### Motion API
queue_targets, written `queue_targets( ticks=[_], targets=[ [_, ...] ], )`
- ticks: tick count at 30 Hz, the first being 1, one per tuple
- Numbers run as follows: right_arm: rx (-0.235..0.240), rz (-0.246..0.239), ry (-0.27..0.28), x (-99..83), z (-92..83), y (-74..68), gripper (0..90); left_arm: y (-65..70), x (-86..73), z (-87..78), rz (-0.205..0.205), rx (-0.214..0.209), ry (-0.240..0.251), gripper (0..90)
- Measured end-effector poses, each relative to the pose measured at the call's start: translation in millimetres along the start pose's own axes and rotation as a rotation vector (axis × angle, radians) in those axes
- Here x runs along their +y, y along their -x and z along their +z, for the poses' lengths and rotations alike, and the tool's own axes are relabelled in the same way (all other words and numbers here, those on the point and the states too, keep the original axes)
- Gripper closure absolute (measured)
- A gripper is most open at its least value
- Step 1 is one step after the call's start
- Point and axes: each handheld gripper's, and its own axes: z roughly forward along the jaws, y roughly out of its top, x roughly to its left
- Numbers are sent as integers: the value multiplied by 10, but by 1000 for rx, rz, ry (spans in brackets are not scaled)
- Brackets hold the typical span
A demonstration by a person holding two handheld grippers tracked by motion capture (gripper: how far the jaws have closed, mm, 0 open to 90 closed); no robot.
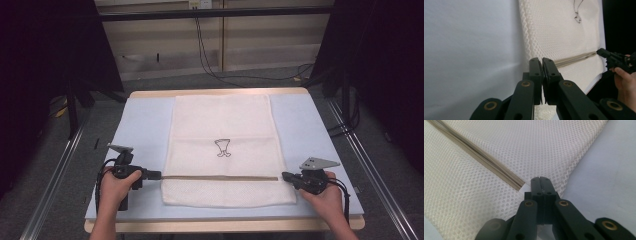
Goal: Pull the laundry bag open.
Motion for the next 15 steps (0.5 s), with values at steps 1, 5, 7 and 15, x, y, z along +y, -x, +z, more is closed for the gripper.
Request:
queue_targets(
  ticks=[1, 5, 7, 15],
  targets=[
    [1, -2, 0, 0, 0, 1, 900, -7, 2, -13, 33, 17, -21, 859],
    [9, -16, 9, 8, -22, 14, 792, 51, 9, -47, 82, 56, 35, 739],
    [4, 20, 48, 36, -59, 37, 621, 81, 19, -47, 116, 89, 90, 665],
    [-126, 112, 119, 36, -189, 230, 305, 96, 51, -53, 305, 274, 349, 404]
  ],
)
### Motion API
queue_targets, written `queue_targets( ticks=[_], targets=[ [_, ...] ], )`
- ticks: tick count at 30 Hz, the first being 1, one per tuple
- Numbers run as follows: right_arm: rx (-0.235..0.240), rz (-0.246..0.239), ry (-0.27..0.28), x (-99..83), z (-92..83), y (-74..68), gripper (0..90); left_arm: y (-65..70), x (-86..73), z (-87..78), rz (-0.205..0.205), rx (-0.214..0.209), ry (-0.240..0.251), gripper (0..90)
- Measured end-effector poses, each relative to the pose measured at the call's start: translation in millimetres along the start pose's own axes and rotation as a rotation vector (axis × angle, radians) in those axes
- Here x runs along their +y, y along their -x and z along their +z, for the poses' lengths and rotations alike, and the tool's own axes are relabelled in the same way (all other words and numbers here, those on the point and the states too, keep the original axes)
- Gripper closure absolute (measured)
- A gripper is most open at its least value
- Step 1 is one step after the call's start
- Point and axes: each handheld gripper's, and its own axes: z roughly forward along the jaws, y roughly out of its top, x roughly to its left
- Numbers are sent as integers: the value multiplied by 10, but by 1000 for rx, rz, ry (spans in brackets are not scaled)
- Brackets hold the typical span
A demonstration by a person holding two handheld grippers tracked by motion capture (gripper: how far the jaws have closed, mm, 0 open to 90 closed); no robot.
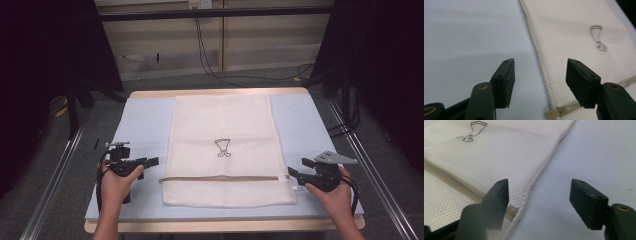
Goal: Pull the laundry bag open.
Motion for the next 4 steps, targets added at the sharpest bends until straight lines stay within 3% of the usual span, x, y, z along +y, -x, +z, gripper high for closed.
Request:
queue_targets(
  ticks=[3, 4],
  targets=[
    [-31, 6, -3, -21, -9, 64, 267, -17, 2, 12, 65, 56, 16, 373],
    [-43, 9, -9, -30, -8, 90, 265, -12, 2, 21, 58, 75, 23, 372]
  ],
)
